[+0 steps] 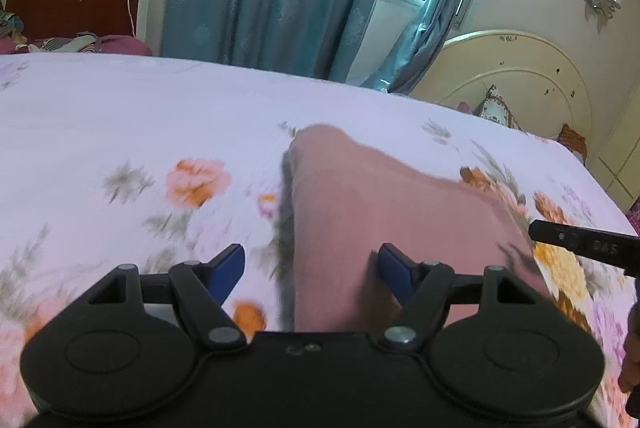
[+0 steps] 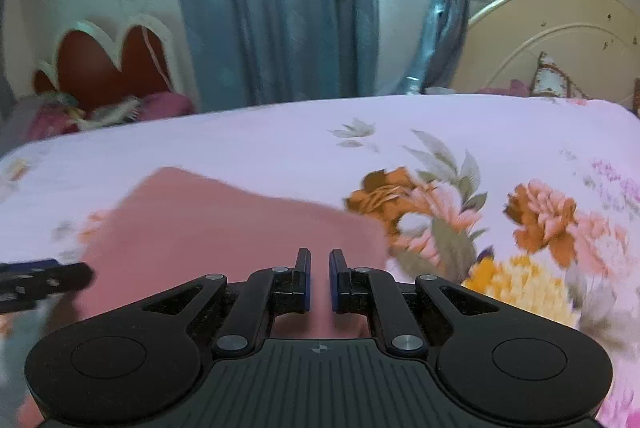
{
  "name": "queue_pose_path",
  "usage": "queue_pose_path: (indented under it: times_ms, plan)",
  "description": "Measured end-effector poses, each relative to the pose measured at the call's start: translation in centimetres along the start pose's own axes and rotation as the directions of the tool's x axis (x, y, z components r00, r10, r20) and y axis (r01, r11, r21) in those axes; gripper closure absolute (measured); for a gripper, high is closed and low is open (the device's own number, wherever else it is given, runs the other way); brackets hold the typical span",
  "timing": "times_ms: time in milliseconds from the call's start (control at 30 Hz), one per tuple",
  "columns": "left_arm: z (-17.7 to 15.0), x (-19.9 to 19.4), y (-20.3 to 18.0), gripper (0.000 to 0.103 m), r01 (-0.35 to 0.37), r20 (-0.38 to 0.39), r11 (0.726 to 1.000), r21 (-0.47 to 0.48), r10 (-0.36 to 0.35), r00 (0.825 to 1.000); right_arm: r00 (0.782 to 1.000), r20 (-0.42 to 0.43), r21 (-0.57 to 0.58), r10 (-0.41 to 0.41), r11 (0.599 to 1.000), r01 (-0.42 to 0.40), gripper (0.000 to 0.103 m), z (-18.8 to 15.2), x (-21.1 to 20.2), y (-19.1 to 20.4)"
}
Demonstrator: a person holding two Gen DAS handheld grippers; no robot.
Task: Fold small clothes
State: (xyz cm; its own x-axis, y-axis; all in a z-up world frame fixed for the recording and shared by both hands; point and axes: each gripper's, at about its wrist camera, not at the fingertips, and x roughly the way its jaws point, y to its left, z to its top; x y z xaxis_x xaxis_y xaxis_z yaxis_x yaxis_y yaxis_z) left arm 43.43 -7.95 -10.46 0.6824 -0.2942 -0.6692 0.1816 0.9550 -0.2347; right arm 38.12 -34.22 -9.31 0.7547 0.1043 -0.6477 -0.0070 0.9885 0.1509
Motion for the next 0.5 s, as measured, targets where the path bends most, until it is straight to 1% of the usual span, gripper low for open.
queue_pose_path:
  times_ms: [133,167,233,333,400,500]
  plan:
    - [-1.5,-0.9,-0.3,0.031,0.004,-0.008,1.0,-0.002,-0.004,1.0,0.999,-0.027,-0.035,0.036,0.999,-0.037,0.094,-2.6,-1.9,2.6]
    - [-1.8,-0.9,-0.4,0.032,0.01,-0.015,1.0,-0.008,-0.01,1.0,0.999,-0.037,-0.053,0.034,0.998,-0.036,0.094,-3.3,-2.0,3.1]
    - [-2.2,-0.6,-0.7,0.033,0.022,-0.031,1.0,-0.012,-0.023,0.999,0.998,-0.064,-0.089,0.003,0.996,-0.009,0.094,-4.5,-1.6,3.7]
    - [-2.7,-0.3,-1.2,0.033,0.027,-0.043,1.0,-0.004,-0.027,0.999,0.993,-0.097,-0.111,-0.069,0.992,0.058,0.095,-6.0,-0.6,2.9]
    - [-3.2,-0.3,-1.5,0.033,0.028,-0.051,1.0,-0.005,-0.028,0.998,0.994,-0.079,-0.128,-0.071,0.99,0.061,0.097,-6.7,-0.2,2.1]
    - [-3.5,-0.8,-2.0,0.033,0.047,-0.078,0.999,0.003,-0.046,0.996,0.992,-0.069,-0.171,-0.104,0.981,0.091,0.1,-6.9,-0.4,2.5]
